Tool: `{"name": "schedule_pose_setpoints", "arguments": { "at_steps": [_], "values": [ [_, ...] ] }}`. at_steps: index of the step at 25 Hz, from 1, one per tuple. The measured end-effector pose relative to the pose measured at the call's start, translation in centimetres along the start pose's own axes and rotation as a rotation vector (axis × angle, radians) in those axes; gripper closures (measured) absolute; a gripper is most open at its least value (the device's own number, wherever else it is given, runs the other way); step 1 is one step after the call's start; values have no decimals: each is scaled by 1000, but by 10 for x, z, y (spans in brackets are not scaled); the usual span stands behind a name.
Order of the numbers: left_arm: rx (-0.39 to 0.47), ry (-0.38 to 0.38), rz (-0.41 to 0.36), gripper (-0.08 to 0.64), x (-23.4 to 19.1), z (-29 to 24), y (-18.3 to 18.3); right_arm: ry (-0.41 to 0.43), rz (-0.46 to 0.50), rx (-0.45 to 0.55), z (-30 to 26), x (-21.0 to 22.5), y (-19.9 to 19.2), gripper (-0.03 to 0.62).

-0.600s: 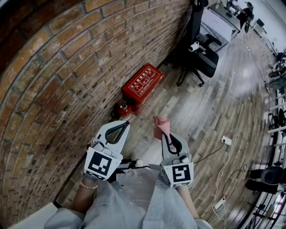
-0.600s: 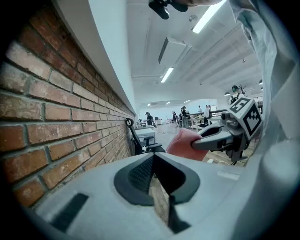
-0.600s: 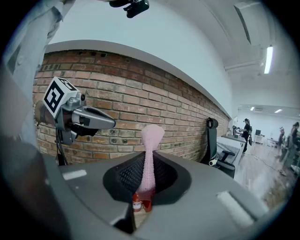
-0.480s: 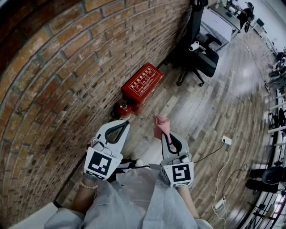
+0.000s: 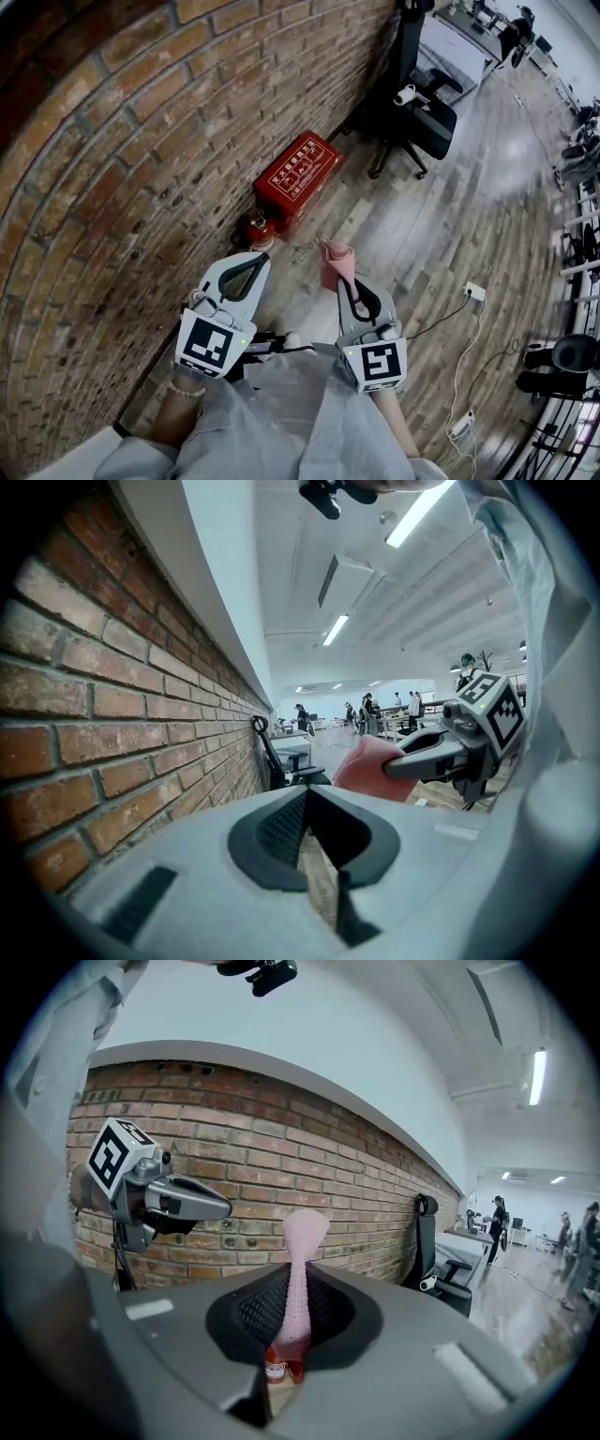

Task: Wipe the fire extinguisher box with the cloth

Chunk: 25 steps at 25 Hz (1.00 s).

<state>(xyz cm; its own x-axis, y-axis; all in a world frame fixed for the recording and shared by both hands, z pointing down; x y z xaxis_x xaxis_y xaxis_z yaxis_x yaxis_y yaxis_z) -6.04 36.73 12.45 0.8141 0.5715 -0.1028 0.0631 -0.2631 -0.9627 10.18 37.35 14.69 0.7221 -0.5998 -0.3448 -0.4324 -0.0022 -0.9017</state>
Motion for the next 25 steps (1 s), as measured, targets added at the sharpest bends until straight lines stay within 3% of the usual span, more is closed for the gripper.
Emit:
{"name": "schedule_pose_setpoints", "arguments": {
  "at_steps": [25],
  "values": [
    [29,-69,21,560,-21,19,-12,-137,-6,-63,16,-26,-2,565]
  ]
}}
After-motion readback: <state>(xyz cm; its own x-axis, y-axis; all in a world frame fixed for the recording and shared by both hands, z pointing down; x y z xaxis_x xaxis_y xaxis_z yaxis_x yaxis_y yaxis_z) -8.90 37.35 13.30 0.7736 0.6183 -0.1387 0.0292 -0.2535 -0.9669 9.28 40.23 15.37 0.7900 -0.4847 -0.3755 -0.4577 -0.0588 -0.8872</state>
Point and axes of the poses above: the fingertips, and each gripper's own axes: z backward along the fingers, x to its right, y out of its top, the point moved 4 cm from there along z, backward along the fingers, and after that the axes turned 14 degrees about z, right-handed, at the moved point
